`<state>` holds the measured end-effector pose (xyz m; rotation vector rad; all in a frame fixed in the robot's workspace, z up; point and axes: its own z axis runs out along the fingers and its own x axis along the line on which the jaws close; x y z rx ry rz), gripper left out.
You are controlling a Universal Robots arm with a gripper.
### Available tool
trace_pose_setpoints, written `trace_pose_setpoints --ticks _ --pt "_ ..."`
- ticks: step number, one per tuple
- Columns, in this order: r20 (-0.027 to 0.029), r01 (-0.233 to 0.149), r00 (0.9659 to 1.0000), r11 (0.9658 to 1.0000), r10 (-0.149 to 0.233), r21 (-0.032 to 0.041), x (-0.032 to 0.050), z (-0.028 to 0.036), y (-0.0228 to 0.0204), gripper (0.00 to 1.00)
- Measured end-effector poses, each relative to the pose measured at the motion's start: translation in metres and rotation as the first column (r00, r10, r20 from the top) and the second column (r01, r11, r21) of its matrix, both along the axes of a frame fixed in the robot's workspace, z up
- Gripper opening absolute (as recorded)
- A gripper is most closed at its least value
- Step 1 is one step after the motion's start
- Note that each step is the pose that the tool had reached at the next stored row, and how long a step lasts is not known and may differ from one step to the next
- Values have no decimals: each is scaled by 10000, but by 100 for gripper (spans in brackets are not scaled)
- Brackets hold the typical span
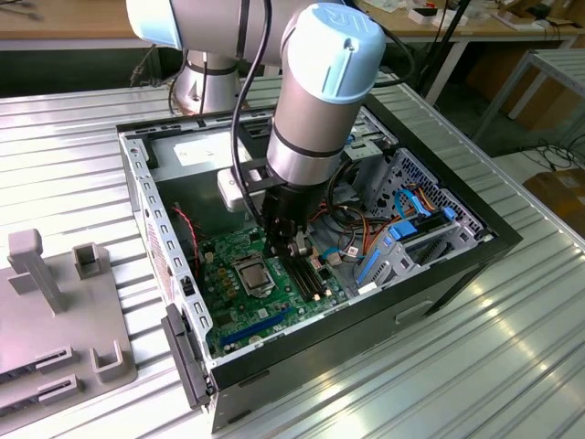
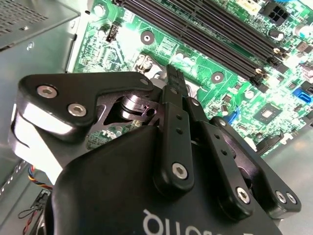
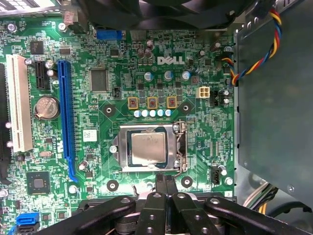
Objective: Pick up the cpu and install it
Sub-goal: 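Install the first cpu locking lever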
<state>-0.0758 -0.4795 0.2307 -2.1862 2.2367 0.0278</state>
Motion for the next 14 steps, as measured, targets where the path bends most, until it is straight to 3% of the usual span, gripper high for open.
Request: trace_pose_setpoints --ticks 14 --pt "0 0 10000 10000 0 -34 0 -52 -64 11"
